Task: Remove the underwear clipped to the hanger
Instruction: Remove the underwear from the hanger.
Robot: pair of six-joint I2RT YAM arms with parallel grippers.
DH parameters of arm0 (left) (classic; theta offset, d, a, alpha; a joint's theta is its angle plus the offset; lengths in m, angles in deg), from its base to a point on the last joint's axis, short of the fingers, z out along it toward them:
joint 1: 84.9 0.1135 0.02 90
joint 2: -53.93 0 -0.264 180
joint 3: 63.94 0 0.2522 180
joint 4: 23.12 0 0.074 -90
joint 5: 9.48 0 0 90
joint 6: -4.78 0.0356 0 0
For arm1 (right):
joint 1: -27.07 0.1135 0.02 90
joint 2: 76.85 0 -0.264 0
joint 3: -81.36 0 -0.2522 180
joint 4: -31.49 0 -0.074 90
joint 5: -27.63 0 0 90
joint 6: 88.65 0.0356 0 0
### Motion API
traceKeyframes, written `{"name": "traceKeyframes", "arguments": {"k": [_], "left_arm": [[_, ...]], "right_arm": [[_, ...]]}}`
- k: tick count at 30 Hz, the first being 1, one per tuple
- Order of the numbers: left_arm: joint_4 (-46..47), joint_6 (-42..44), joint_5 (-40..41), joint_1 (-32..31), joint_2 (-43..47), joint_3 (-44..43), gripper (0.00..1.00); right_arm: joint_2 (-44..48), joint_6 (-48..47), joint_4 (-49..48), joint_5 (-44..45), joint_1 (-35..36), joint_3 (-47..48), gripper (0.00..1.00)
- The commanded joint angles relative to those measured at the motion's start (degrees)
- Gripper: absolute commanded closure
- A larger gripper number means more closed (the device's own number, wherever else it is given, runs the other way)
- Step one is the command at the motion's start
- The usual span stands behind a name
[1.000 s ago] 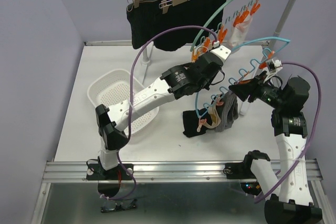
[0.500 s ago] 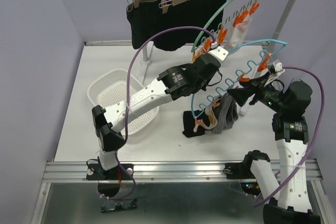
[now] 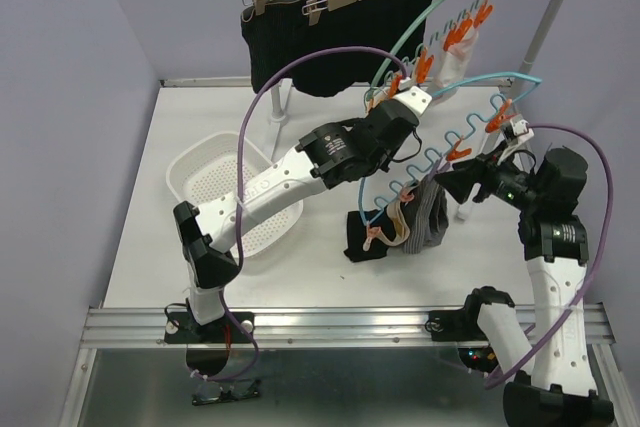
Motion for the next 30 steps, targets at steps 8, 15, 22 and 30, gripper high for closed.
{"name": "traceKeyframes", "arguments": {"k": [8, 15, 22, 30], "left_arm": [[0.89, -3.51, -1.15, -0.10, -1.18, -9.54, 1.00], [0.01, -3.95, -1.50, -0.10, -2.06, -10.42, 1.00], [-0.25, -4.30, -1.77, -0.19, -2.24, -11.48, 1.00], [0.45, -4.48, -2.99, -0.19, -2.41, -11.56, 1.00]], "right_arm": [[-3.24, -1.50, 1.40, 1.04, 0.51, 6.66, 0.31], [-2.01, 0.17, 1.32, 0.34, 0.51, 7.89, 0.27], [-3.24, 0.26, 1.14, 2.36, 0.51, 7.63, 0.28], [-2.71, -0.09, 0.71, 1.74, 0.51, 6.84, 0.30]]}}
